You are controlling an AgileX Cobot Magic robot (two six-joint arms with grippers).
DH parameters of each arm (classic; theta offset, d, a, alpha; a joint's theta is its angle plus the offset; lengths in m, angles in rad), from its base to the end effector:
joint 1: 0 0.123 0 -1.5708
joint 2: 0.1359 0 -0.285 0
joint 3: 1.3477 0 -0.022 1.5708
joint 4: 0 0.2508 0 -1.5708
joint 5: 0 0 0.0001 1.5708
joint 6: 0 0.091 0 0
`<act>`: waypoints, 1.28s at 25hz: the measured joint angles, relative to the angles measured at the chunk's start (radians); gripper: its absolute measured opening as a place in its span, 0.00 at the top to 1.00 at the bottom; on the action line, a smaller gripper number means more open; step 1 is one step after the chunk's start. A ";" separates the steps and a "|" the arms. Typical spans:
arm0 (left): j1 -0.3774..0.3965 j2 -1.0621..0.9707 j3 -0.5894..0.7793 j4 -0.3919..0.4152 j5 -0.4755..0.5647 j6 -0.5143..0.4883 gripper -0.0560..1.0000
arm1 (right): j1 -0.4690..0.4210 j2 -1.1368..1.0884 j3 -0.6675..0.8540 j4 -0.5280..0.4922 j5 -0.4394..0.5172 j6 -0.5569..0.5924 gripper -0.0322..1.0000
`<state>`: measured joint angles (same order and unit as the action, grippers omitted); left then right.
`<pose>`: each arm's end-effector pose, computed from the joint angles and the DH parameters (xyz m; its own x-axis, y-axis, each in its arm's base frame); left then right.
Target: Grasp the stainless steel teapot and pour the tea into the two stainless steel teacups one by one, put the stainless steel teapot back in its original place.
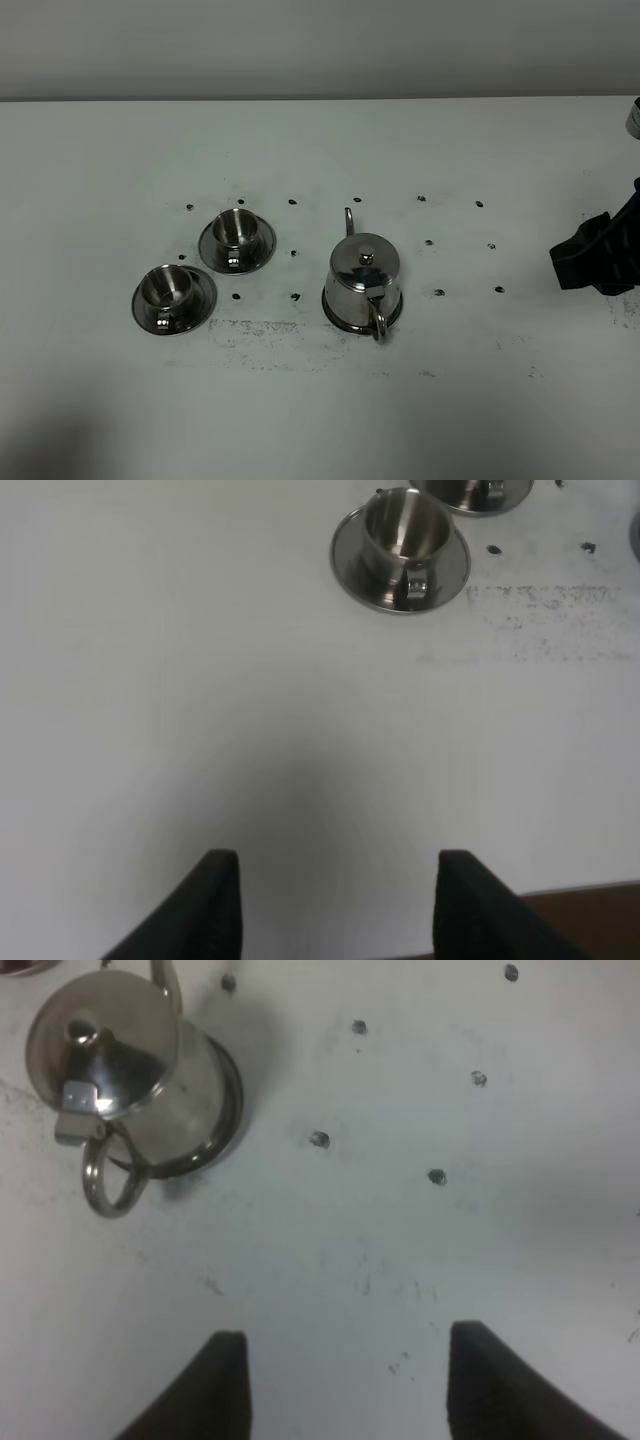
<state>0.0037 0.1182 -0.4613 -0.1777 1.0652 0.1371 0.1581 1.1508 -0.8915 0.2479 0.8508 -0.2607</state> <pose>0.0156 -0.0140 0.2663 -0.5808 0.0476 -0.8127 0.1509 0.9873 -0.0501 0.2133 0.0510 0.2996 -0.8072 -0.2234 -0.5464 -0.3303 0.9381 0.1044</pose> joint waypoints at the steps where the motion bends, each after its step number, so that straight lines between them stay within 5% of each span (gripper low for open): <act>1: 0.000 0.000 0.000 0.000 0.000 0.000 0.54 | 0.000 0.000 0.000 0.000 0.000 0.000 0.55; 32: 0.000 -0.124 0.001 0.001 0.007 0.000 0.54 | 0.000 0.000 0.000 -0.006 -0.015 0.054 0.55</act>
<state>0.0037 -0.0054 -0.4603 -0.1771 1.0720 0.1371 0.1581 1.1508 -0.8915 0.2415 0.8355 -0.2063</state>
